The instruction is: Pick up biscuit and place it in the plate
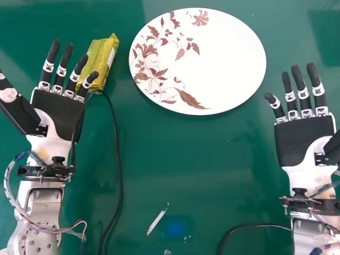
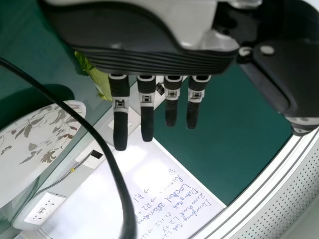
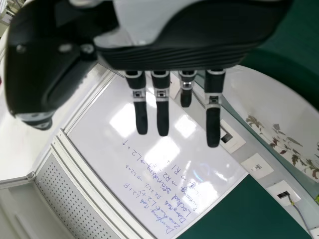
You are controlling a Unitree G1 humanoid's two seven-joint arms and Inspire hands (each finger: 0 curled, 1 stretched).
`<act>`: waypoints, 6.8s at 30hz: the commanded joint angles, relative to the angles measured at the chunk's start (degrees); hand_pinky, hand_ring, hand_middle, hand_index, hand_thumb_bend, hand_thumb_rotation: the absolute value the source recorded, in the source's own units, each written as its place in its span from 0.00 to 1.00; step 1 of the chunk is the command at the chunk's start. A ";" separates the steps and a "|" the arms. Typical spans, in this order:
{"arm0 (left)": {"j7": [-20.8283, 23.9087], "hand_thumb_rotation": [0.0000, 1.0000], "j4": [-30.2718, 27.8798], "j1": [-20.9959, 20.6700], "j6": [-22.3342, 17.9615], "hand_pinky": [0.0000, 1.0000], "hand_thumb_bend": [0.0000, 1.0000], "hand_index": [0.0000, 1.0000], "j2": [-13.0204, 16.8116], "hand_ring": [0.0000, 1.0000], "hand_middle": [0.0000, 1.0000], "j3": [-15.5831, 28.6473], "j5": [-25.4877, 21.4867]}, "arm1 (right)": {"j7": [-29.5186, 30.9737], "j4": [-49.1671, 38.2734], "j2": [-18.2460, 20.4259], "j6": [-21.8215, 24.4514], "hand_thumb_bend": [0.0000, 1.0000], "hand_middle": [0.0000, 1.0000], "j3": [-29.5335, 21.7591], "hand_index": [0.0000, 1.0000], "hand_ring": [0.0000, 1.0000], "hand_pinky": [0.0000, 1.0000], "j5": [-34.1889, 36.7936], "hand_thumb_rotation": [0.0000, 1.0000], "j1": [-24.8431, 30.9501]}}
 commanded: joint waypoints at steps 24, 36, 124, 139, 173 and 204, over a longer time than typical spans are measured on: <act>-2.08 0.83 0.30 0.30 -10.26 0.58 0.98 0.92 0.57 0.81 0.94 -1.81 13.07 | 0.44 0.05 -0.08 -0.29 0.89 0.86 0.13 0.82 0.82 0.57 -0.13 0.75 -0.02; -0.16 0.85 0.21 -0.46 -20.48 0.58 0.98 0.92 0.06 0.81 0.94 -3.11 24.24 | 0.44 0.35 -0.01 -0.52 0.92 0.85 0.08 0.81 0.82 0.61 -0.38 0.68 -0.19; 11.94 0.85 -8.32 -9.43 -10.74 0.58 0.98 0.93 19.48 0.82 0.95 -5.52 94.28 | 1.19 0.93 2.39 -2.71 1.00 1.00 1.56 0.95 1.00 0.92 -1.59 0.64 0.19; 6.11 0.85 -6.17 -12.44 -4.78 0.59 1.00 0.92 23.22 0.80 0.94 -7.83 94.95 | 0.08 0.74 2.55 -2.87 1.00 1.00 1.94 0.96 1.00 0.96 -3.01 0.59 -0.11; 3.16 0.84 5.06 -18.60 0.75 0.61 0.99 0.93 29.85 0.82 0.95 -13.86 97.21 | 0.20 1.02 2.44 -3.04 1.00 1.00 2.16 0.98 1.00 0.96 -2.02 0.61 0.15; 0.79 0.86 8.03 -20.62 5.68 0.61 0.99 0.94 31.11 0.82 0.95 -18.36 100.57 | 0.37 0.95 2.42 -3.61 1.00 1.00 2.24 0.97 1.00 0.90 -2.28 0.60 0.57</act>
